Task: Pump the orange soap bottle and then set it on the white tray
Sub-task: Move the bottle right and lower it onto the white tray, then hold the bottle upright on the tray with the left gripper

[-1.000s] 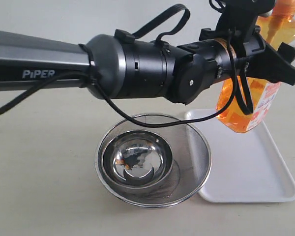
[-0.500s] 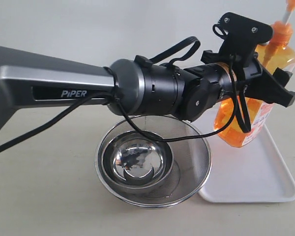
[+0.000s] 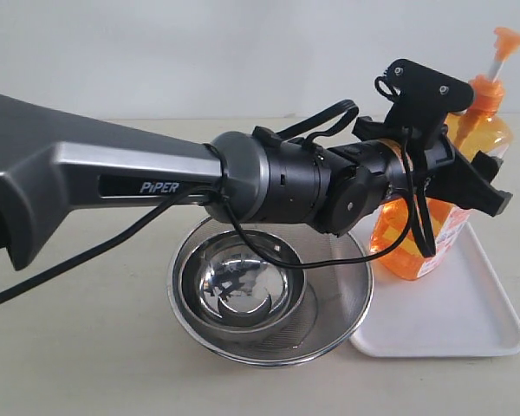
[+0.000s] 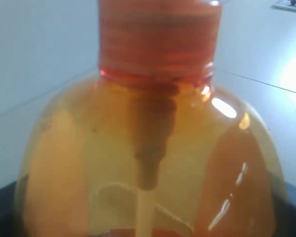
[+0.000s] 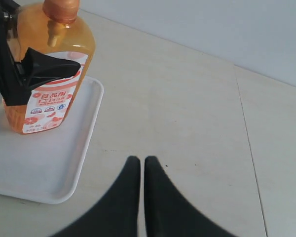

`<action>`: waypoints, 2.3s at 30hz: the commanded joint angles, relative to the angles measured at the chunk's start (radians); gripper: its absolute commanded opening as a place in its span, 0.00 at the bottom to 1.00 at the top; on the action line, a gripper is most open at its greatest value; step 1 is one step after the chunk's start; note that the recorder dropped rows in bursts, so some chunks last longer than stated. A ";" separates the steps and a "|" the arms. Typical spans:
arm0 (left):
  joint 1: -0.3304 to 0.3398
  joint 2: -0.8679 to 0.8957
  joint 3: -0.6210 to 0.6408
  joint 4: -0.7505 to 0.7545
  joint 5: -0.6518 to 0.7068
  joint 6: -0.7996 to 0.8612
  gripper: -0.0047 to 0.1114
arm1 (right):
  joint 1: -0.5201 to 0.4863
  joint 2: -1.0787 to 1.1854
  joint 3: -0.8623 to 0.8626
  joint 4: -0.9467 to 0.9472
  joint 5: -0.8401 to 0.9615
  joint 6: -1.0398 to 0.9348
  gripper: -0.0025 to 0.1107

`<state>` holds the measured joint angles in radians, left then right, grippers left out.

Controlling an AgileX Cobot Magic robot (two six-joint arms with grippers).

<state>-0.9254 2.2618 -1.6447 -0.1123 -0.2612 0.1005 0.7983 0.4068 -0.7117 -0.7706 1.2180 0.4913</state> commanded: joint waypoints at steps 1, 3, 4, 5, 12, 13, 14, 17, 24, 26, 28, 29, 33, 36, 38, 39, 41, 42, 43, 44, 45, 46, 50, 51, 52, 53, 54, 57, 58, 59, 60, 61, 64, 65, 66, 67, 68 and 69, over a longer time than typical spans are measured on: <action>-0.005 -0.021 -0.016 0.004 -0.082 -0.057 0.08 | -0.001 -0.005 0.004 -0.003 0.003 -0.008 0.02; -0.005 -0.021 -0.016 0.023 -0.082 -0.073 0.08 | -0.001 -0.005 0.004 -0.003 0.003 -0.008 0.02; -0.005 -0.021 -0.016 0.028 -0.082 -0.078 0.08 | -0.001 -0.005 0.004 -0.003 0.003 -0.008 0.02; -0.005 -0.021 -0.016 0.028 -0.082 -0.086 0.08 | -0.001 -0.005 0.004 -0.003 0.003 -0.008 0.02; -0.005 -0.021 -0.016 0.028 -0.062 -0.086 0.08 | -0.001 -0.005 0.004 -0.003 0.003 -0.009 0.02; -0.005 -0.021 -0.016 0.028 -0.062 -0.086 0.08 | -0.001 -0.005 0.004 -0.003 0.003 -0.012 0.02; -0.005 -0.021 -0.016 0.028 -0.062 -0.086 0.08 | -0.001 -0.005 0.004 -0.003 0.003 -0.014 0.02; -0.005 -0.021 -0.016 0.028 -0.062 -0.086 0.08 | -0.001 -0.005 0.004 -0.003 0.003 -0.014 0.02; -0.005 -0.021 -0.016 0.026 -0.070 -0.086 0.08 | -0.001 -0.005 0.004 -0.003 0.003 -0.030 0.02; -0.005 -0.021 -0.016 0.024 -0.070 -0.086 0.08 | -0.001 -0.005 0.004 -0.003 0.003 -0.030 0.02; -0.005 -0.021 -0.016 0.024 -0.065 -0.086 0.08 | -0.001 -0.005 0.004 -0.005 0.003 -0.032 0.02; -0.005 -0.021 -0.016 0.024 -0.058 -0.086 0.08 | -0.001 -0.005 0.004 -0.005 0.003 -0.033 0.02; -0.005 -0.021 -0.016 0.024 -0.018 -0.086 0.08 | -0.001 -0.005 0.004 -0.010 0.003 -0.038 0.02; -0.005 -0.021 -0.016 0.024 -0.003 -0.086 0.08 | -0.001 -0.005 0.004 -0.024 0.003 -0.038 0.02; -0.005 -0.021 -0.016 0.024 -0.004 -0.086 0.09 | -0.001 -0.005 0.004 -0.031 0.003 -0.038 0.02; -0.005 -0.021 -0.016 0.024 0.003 -0.086 0.10 | -0.001 -0.005 0.004 -0.031 0.003 -0.038 0.02; -0.005 -0.021 -0.016 0.024 0.012 -0.086 0.13 | -0.001 -0.005 0.004 -0.031 0.003 -0.038 0.02; -0.005 -0.021 -0.016 0.024 0.012 -0.086 0.13 | -0.001 -0.005 0.004 -0.031 0.003 -0.038 0.02; -0.005 -0.021 -0.016 0.024 0.012 -0.086 0.13 | -0.001 -0.005 0.004 -0.031 0.003 -0.038 0.02; -0.005 -0.021 -0.016 0.024 0.014 -0.086 0.13 | -0.001 -0.005 0.004 -0.031 0.003 -0.038 0.02; -0.005 -0.021 -0.016 0.024 0.014 -0.086 0.13 | -0.001 -0.005 0.004 -0.031 0.003 -0.038 0.02; -0.005 -0.021 -0.016 0.024 0.014 -0.086 0.13 | -0.001 -0.005 0.004 -0.031 0.003 -0.038 0.02; -0.005 -0.021 -0.016 0.024 0.014 -0.086 0.13 | -0.001 -0.005 0.004 -0.031 0.003 -0.038 0.02; -0.005 -0.021 -0.016 0.024 0.014 -0.086 0.13 | -0.001 -0.005 0.004 -0.031 0.003 -0.038 0.02; -0.005 -0.021 -0.016 0.024 0.014 -0.086 0.13 | -0.001 -0.005 0.004 -0.031 0.003 -0.038 0.02; -0.003 -0.021 -0.016 0.024 0.014 -0.086 0.13 | -0.001 -0.005 0.004 -0.031 0.003 -0.038 0.02; -0.003 -0.021 -0.016 0.024 0.014 -0.086 0.13 | -0.001 -0.005 0.004 -0.029 0.003 -0.038 0.02; -0.003 -0.021 -0.016 0.024 0.014 -0.086 0.13 | -0.001 -0.005 0.004 -0.029 0.003 -0.038 0.02; -0.003 -0.021 -0.016 0.024 0.014 -0.086 0.13 | -0.001 -0.005 0.004 -0.029 0.003 -0.038 0.02; -0.003 -0.021 -0.016 0.024 0.014 -0.086 0.13 | -0.001 -0.005 0.004 -0.029 0.003 -0.038 0.02; -0.003 -0.021 -0.016 0.024 0.014 -0.082 0.13 | -0.001 -0.005 0.004 -0.029 0.003 -0.038 0.02; -0.003 -0.021 -0.016 0.024 0.014 -0.082 0.13 | -0.001 -0.005 0.004 -0.029 0.003 -0.038 0.02; -0.003 -0.021 -0.016 0.024 -0.005 -0.082 0.13 | -0.001 -0.005 0.004 -0.024 0.003 -0.038 0.02; -0.003 -0.021 -0.016 0.024 -0.013 -0.082 0.13 | -0.001 -0.005 0.004 -0.024 0.003 -0.038 0.02; -0.003 -0.021 -0.016 0.024 -0.020 -0.082 0.13 | -0.001 -0.005 0.004 -0.024 0.003 -0.038 0.02; -0.003 -0.021 -0.016 0.024 -0.020 -0.082 0.13 | -0.001 -0.005 0.004 -0.024 0.003 -0.038 0.02; -0.003 -0.021 -0.016 0.024 -0.022 -0.086 0.13 | -0.001 -0.005 0.004 -0.024 0.003 -0.038 0.02; -0.003 -0.021 -0.016 0.019 -0.022 -0.086 0.13 | -0.001 -0.005 0.004 -0.024 0.003 -0.038 0.02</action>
<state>-0.9254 2.2618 -1.6492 -0.0897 -0.2308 0.0272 0.7983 0.4068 -0.7117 -0.7903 1.2206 0.4540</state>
